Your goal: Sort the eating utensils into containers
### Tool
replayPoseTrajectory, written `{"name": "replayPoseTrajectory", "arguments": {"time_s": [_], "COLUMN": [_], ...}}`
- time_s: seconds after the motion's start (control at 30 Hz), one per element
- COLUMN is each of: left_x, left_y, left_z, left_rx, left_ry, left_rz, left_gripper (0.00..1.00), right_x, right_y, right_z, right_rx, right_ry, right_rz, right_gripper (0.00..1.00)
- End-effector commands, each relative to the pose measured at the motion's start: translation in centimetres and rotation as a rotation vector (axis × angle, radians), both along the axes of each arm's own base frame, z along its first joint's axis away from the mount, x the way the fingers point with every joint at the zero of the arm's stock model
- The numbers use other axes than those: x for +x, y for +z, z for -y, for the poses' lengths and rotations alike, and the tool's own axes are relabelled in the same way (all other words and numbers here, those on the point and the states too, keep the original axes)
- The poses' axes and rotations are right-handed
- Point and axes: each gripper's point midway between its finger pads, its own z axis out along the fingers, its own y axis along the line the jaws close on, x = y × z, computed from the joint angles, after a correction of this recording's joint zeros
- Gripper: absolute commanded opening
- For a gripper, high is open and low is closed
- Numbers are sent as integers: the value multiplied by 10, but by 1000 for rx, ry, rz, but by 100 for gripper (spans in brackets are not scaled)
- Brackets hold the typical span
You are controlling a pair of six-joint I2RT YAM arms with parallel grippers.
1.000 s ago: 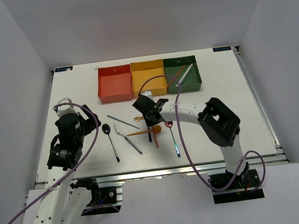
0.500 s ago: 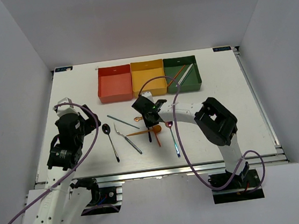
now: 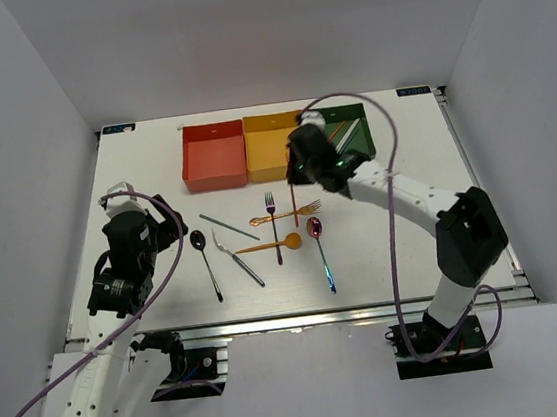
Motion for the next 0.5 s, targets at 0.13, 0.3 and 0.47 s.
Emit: {"name": "replayPoseTrajectory", "arguments": {"time_s": [0.13,0.3,0.47], "left_x": [2,3,5], "left_y": [1,-2,-5], "left_z": [2,3,4], "left_rx": [-3,1,3], "left_ry": [-8,-8,-13], "left_rz": [6,-11,-23], "left_gripper": [98,98,98], "right_x": [135,209,244], "right_y": [67,51,18], "right_z": [100,165,193], "right_rx": [548,644,574], "right_ry": [-268,-526,-655], "right_rz": [114,75,25], "right_gripper": [0,0,0]}}
